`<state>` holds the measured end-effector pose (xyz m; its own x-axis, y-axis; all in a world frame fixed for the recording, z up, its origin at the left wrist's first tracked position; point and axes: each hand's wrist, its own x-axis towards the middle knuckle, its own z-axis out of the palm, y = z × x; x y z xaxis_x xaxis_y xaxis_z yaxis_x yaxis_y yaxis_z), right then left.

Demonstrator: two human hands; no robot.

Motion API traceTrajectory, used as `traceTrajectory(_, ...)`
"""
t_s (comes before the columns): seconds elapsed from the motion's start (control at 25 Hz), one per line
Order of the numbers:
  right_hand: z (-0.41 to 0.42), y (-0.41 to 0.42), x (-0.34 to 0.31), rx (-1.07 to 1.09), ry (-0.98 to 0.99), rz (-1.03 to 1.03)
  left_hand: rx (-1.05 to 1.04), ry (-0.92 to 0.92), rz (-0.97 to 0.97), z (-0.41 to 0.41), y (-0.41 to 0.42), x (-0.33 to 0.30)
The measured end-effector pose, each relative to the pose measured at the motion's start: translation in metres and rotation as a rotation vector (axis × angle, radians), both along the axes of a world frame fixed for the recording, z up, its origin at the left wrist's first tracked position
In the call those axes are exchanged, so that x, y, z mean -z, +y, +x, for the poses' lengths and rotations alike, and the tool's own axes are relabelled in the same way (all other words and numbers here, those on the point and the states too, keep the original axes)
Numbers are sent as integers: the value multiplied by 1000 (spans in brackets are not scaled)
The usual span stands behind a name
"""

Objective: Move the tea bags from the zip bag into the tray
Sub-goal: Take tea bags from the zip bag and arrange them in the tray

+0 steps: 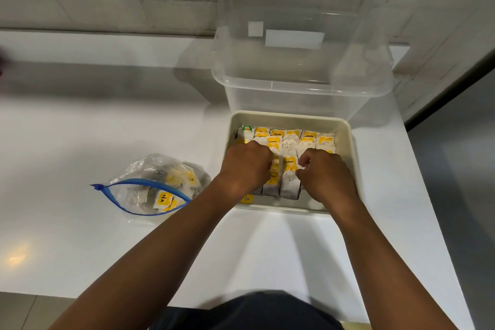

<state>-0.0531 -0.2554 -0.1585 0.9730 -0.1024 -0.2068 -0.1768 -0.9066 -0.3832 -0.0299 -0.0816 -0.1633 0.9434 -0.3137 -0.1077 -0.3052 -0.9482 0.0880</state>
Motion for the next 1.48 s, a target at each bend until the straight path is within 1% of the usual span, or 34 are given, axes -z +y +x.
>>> traceTrajectory(0.16, -7, 1, -3, 6, -17, 18, 8, 13, -1, -3, 3, 0)
traceTrajectory(0.32, -14, 10, -17, -40, -56, 52, -60, 6, -104, -9, 6, -22)
traceTrajectory(0.36, -17, 16, -25, -78, -69, 96, -99, -7, -151, -14, 11, -31)
traceTrajectory(0.44, -27, 33, -43, -177, -81, 264, -186, -63, -288, -34, 29, -52)
traceTrajectory(0.52, -43, 60, -61, -280, -85, 440, -267, -188, -449, -67, 52, -71)
traceTrajectory(0.6, -58, 91, -70, -388, -84, 559, -370, -259, -505, -100, 80, -79)
traceTrajectory(0.68, -68, 125, -68, -521, -70, 596, -487, -289, -488, -127, 107, -76)
traceTrajectory(0.76, -73, 154, -63, -626, -56, 585, -579, -317, -465, -144, 129, -72)
traceTrajectory(0.88, -76, 187, -54, -729, -49, 524, -647, -367, -462, -159, 152, -61)
traceTrajectory(0.96, -78, 205, -46, -798, -67, 431, -667, -373, -455, -158, 162, -54)
traceTrajectory(1.04, -77, 221, -40, -844, -64, 323, -609, -352, -415, -150, 169, -49)
traceTrajectory(1.16, -67, 230, -33, -826, -80, 157, -540, -159, -292, -136, 173, -38)
traceTrajectory(1.24, -61, 226, -26, -806, -85, 124, -545, -47, -243, -131, 173, -27)
traceTrajectory(1.28, -59, 222, -23, -784, -49, 111, -549, -8, -210, -131, 172, -21)
traceTrajectory(1.36, -58, 215, -17, -733, 30, 73, -556, 36, -124, -133, 162, -11)
traceTrajectory(1.4, -58, 213, -13, -708, 39, 58, -580, 36, -114, -134, 157, -8)
traceTrajectory(1.48, -58, 212, -8, -688, -16, 0, -638, 32, -125, -134, 144, -5)
